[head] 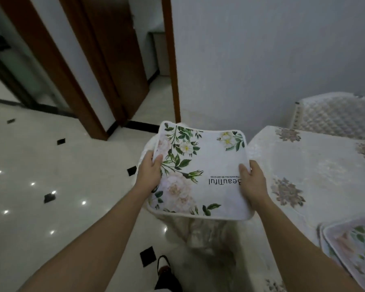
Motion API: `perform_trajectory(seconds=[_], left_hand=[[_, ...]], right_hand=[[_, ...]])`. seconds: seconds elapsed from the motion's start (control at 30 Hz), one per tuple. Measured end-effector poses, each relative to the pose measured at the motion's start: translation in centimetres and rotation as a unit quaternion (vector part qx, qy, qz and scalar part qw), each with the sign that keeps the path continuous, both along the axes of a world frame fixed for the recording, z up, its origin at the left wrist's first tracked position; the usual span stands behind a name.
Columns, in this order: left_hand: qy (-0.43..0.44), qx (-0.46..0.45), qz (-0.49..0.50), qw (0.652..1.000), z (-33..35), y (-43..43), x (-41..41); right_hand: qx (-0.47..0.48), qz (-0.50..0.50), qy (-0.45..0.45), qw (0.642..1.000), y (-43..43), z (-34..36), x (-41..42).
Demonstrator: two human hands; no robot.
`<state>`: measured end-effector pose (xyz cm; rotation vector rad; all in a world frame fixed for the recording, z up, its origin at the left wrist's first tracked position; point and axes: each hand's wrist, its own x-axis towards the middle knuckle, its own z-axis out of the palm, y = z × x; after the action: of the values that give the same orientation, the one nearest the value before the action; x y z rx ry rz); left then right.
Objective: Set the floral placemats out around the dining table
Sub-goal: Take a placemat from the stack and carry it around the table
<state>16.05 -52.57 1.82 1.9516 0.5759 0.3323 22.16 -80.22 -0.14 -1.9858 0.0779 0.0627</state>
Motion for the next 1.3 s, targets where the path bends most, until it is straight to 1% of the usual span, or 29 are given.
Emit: perform_trajectory(seconds=[0.17, 0.23, 0.37, 0.47, 0.57, 0.67, 0.87, 1.07, 1.3], left_hand=[[-0.011, -0.010, 0.094, 0.995, 0.3, 7.7, -4.1], [-0.017, -0.009, 0.124, 0.992, 0.1, 10.5, -5.4], [-0.013, -0.027, 0.172, 0.985, -0.6, 16.1, -6.9], [-0.015, -0.042, 0.190, 0.981, -1.3, 20.9, -6.7], [-0.022, -0.054, 0.189, 0.980, -1.6, 26.6, -5.3], [-0.026, -0.051, 0.183, 0.981, -1.9, 33.3, -3.8], [-0.008, -0.039, 0.181, 0.983, -1.7, 44.7, -1.1], [-0.005, -0.066, 0.159, 0.985, -2.0, 50.3, 1.5], [-0.019, -0.063, 0.127, 0.990, -2.4, 53.7, 6.8]], right_hand=[[0.009, 0.092, 0.006, 0.996, 9.6, -0.3, 1.3], [-0.006, 0.124, 0.005, 0.992, 13.2, -0.4, 1.6], [-0.014, 0.168, -0.009, 0.986, 20.1, -0.1, 2.2], [-0.018, 0.181, -0.013, 0.983, 25.4, 0.1, 3.3], [-0.003, 0.181, -0.009, 0.984, 31.4, -0.7, 4.9], [-0.008, 0.175, 0.003, 0.984, 37.9, -0.8, 6.2], [-0.015, 0.179, 0.019, 0.984, 48.9, -0.3, 8.6], [-0.018, 0.151, 0.013, 0.988, 53.7, -0.4, 10.1], [-0.034, 0.126, 0.016, 0.991, 56.5, -0.8, 14.3]])
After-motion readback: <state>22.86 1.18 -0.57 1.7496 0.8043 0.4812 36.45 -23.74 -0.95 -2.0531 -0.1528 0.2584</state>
